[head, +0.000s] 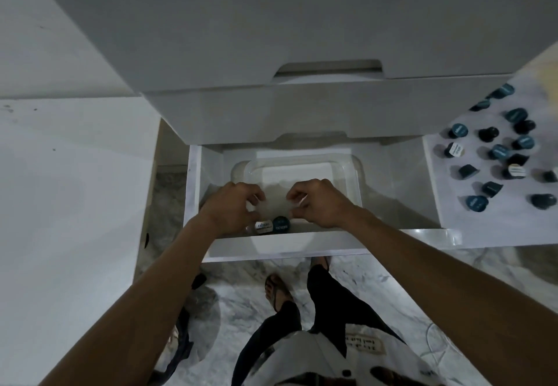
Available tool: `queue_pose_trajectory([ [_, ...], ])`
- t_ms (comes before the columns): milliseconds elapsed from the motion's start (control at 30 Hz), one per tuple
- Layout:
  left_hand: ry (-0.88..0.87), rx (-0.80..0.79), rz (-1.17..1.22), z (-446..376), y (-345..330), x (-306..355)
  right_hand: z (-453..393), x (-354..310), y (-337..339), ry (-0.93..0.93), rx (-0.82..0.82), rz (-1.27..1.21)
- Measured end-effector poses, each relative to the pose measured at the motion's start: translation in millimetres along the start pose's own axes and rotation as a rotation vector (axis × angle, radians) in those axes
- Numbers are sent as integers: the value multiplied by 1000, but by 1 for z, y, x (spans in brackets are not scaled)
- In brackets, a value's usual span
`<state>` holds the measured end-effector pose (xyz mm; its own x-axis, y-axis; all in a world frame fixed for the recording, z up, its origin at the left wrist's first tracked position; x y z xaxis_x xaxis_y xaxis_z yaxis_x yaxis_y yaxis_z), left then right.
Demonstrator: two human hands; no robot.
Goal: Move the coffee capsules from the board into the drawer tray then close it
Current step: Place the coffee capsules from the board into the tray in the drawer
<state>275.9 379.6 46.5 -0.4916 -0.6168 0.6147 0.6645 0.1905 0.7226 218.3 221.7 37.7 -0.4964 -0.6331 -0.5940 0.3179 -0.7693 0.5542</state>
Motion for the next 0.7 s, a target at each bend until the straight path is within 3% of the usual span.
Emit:
queue_pose_trajectory([
  [200,-53,197,76,-6,28,41,40,14,45,-46,242,-318],
  [467,-194,418,137,-25,43,149,113,46,122,-4,460,-502],
  [700,-296,535,265,-61,4,285,199,144,214,55,651,-560],
])
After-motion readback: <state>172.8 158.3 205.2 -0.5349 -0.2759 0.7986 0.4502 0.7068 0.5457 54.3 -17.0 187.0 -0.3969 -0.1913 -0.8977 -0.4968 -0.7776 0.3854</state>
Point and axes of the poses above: each hand's wrist, its own z-axis away from the middle knuckle, its own y-axis out of the back of the hand, x = y × z, the point moved 9 cm from there along -z, towards the middle knuckle, and after that the axes turned 14 degrees about -y, right-handed, at the moved point
